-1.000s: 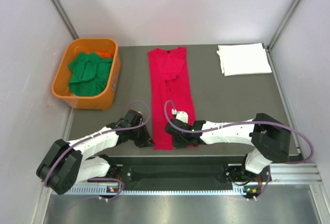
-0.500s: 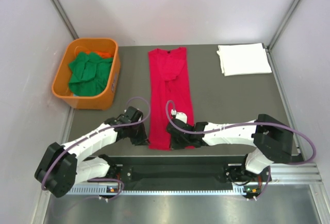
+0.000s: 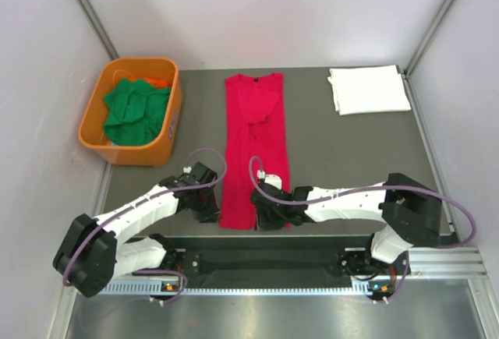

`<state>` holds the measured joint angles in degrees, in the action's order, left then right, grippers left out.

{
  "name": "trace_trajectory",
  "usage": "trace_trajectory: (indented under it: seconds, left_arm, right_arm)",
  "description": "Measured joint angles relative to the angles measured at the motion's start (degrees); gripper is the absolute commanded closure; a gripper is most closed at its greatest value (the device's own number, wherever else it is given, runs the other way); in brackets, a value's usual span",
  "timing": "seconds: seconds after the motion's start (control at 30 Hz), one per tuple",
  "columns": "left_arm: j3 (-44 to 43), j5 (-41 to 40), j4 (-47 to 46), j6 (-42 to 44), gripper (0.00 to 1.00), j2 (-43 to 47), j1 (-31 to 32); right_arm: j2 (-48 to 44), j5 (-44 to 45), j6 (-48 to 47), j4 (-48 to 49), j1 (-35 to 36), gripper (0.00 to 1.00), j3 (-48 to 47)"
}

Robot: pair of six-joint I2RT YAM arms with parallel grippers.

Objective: Fold and stack the t-shirts
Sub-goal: Fold the tshirt

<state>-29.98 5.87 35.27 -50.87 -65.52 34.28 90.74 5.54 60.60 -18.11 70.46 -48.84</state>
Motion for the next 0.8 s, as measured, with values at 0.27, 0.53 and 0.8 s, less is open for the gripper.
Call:
trace_trajectory:
  seconds: [0.27, 0.53, 0.8]
  left_arm:
    - [-6.6, -3.3, 3.8, -0.2, 0.73, 4.2, 0.0]
    - [-4.5, 4.6, -7.9, -1.9, 0.87, 6.8, 1.3]
    - [2.9, 8.2, -17.5, -5.4, 0.86, 6.3, 3.7]
  right_arm:
    - [-3.1, -3.3, -13.1, -2.0, -14.5, 0.74, -5.0]
    - [5.1, -11.8, -26.2, 3.6, -31.7, 0.77, -21.8]
    - [21.8, -16.2, -33.7, 5.0, -34.5, 0.75, -35.1]
